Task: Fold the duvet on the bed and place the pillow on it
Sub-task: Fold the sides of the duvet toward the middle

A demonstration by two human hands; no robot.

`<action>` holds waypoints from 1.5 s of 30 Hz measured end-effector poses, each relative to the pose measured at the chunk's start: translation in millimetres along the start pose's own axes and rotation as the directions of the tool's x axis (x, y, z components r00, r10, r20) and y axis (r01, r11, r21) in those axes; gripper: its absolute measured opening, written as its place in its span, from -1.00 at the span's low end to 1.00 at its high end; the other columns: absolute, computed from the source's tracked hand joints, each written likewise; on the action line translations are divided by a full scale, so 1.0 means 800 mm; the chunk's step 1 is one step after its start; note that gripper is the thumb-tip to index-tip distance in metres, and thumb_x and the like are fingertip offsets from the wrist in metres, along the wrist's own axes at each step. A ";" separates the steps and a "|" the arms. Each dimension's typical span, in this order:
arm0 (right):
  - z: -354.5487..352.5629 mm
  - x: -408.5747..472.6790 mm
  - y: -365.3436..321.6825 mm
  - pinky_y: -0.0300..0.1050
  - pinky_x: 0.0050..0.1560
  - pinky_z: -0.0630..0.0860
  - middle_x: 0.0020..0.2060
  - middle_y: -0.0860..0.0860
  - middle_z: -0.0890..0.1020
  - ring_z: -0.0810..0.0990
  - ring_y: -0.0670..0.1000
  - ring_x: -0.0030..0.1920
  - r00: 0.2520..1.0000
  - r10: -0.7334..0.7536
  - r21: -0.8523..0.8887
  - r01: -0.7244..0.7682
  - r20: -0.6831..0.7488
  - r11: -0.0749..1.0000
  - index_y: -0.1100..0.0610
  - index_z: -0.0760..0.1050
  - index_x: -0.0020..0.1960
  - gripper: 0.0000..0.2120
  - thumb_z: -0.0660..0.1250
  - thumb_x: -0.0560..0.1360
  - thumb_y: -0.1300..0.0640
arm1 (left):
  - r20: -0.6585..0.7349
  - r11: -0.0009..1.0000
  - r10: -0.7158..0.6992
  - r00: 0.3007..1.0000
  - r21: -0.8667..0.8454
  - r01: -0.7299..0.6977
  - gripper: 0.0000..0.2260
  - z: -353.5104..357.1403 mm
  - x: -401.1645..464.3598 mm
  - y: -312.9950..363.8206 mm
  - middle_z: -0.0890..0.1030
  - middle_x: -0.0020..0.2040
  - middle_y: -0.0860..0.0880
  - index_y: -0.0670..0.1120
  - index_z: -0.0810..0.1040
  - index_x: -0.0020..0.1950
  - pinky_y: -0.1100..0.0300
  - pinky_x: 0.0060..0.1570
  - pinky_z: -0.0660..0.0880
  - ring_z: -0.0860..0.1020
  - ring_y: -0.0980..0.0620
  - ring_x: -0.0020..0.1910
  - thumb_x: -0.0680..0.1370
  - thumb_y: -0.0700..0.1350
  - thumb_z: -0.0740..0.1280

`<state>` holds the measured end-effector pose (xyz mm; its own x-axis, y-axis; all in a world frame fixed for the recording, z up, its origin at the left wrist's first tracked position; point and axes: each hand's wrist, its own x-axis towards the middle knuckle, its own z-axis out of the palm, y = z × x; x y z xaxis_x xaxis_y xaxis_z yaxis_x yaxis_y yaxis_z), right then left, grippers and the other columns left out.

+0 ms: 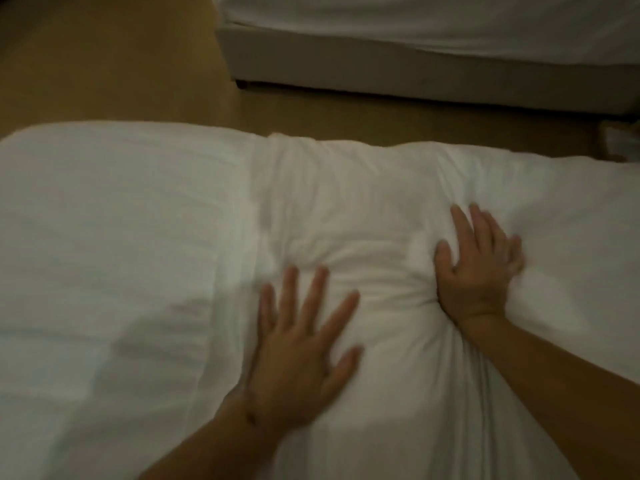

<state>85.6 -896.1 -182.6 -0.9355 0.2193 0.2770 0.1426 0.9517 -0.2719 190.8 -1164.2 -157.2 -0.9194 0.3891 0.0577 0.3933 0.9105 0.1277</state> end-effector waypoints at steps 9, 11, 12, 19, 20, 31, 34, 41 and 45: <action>-0.142 -0.225 -0.044 0.33 0.41 0.14 0.50 -0.01 0.33 0.28 0.01 0.50 0.886 0.069 -0.135 -0.007 0.459 0.991 -0.17 0.21 0.51 -0.39 -0.07 0.53 -0.35 | 0.194 0.980 -0.195 0.961 0.061 0.187 -0.41 -0.023 -0.007 0.007 0.20 0.60 -0.10 0.26 0.17 0.56 -0.43 0.40 0.05 0.13 -0.29 0.56 0.52 0.32 -0.07; -0.205 -0.339 -0.033 0.36 0.24 0.28 0.36 -0.01 0.52 0.43 0.02 0.37 0.864 0.110 -0.168 -0.030 0.491 0.985 -0.20 0.37 0.42 -0.39 0.09 0.43 -0.38 | 0.192 0.964 -0.262 0.946 0.011 0.265 -0.44 -0.053 -0.061 0.057 0.38 0.50 -0.17 0.19 0.33 0.50 -0.54 0.23 0.22 0.36 -0.39 0.42 0.56 0.29 -0.07; -0.231 -0.392 -0.027 0.34 0.18 0.32 0.28 0.01 0.59 0.44 0.03 0.31 0.855 0.147 -0.176 -0.067 0.498 0.982 -0.20 0.40 0.40 -0.37 0.13 0.38 -0.37 | 0.309 0.940 -0.292 0.905 -0.083 0.332 -0.46 -0.060 -0.112 0.096 0.43 0.45 -0.22 0.15 0.35 0.49 -0.57 0.13 0.28 0.44 -0.44 0.33 0.59 0.27 -0.08; -0.418 -0.636 -0.026 0.33 0.04 0.39 0.08 0.07 0.69 0.46 0.11 0.05 0.841 0.301 -0.219 -0.223 0.450 0.950 -0.20 0.35 0.33 -0.36 0.15 0.25 -0.24 | 0.047 0.995 -0.059 0.997 0.081 0.055 -0.28 -0.137 -0.462 0.279 0.34 0.49 -0.29 -0.07 0.19 0.58 -0.30 0.10 0.21 0.47 -0.45 0.23 0.56 0.34 -0.09; -0.459 -0.647 -0.032 0.38 -0.06 0.44 0.09 0.05 0.68 0.45 0.10 0.06 0.811 0.307 -0.171 -0.256 0.498 0.952 -0.20 0.40 0.24 -0.35 0.13 0.16 -0.29 | 0.015 0.996 -0.060 0.998 0.062 0.059 -0.36 -0.151 -0.478 0.294 0.33 0.51 -0.25 -0.03 0.18 0.59 -0.28 0.08 0.26 0.54 -0.42 0.17 0.60 0.28 -0.11; -0.785 -0.819 -0.088 0.20 0.47 0.14 0.59 0.02 -0.11 -0.07 0.12 0.57 0.877 0.167 -0.080 -0.147 0.450 0.986 -0.13 -0.11 0.59 -0.38 -0.02 0.59 -0.23 | 0.209 0.970 -0.152 0.966 -0.157 0.186 -0.41 -0.432 -0.716 0.411 -0.18 0.64 -0.06 0.26 -0.36 0.52 -0.15 0.52 -0.01 -0.08 -0.18 0.61 0.66 0.18 -0.01; -0.815 -0.880 -0.117 0.20 0.48 0.13 0.59 0.03 -0.12 -0.08 0.12 0.57 0.882 0.086 -0.033 -0.079 0.463 0.996 -0.12 -0.12 0.59 -0.38 -0.02 0.60 -0.22 | 0.149 0.949 -0.206 0.967 -0.212 0.235 -0.43 -0.474 -0.786 0.397 -0.15 0.64 -0.07 0.25 -0.28 0.57 -0.16 0.52 0.00 -0.07 -0.19 0.60 0.66 0.18 -0.02; -0.845 -0.984 -0.219 0.16 0.48 0.16 0.59 0.03 -0.11 -0.06 0.11 0.56 0.838 -0.080 0.062 0.055 0.539 0.997 -0.13 -0.12 0.59 -0.38 0.02 0.60 -0.19 | 0.155 0.882 -0.439 0.885 -0.110 0.458 -0.44 -0.529 -0.966 0.345 -0.11 0.64 -0.07 0.26 -0.24 0.58 -0.14 0.52 0.06 -0.01 -0.19 0.60 0.66 0.19 -0.01; -0.835 -1.028 -0.280 0.14 0.46 0.20 0.59 0.02 -0.12 -0.05 0.11 0.56 0.765 -0.132 0.081 0.105 0.630 0.991 -0.13 -0.13 0.59 -0.37 0.05 0.59 -0.17 | 0.199 0.784 -0.588 0.784 -0.098 0.612 -0.43 -0.540 -1.054 0.293 -0.01 0.64 -0.09 0.24 -0.18 0.59 -0.13 0.48 0.16 0.10 -0.19 0.57 0.64 0.18 0.02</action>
<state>1039.2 -1146.2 265.7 -0.9383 -0.0937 -0.3328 0.0171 0.9488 -0.3153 1059.2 -1339.6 251.9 -0.9529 -0.2019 -0.2265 -0.2542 0.9388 0.2325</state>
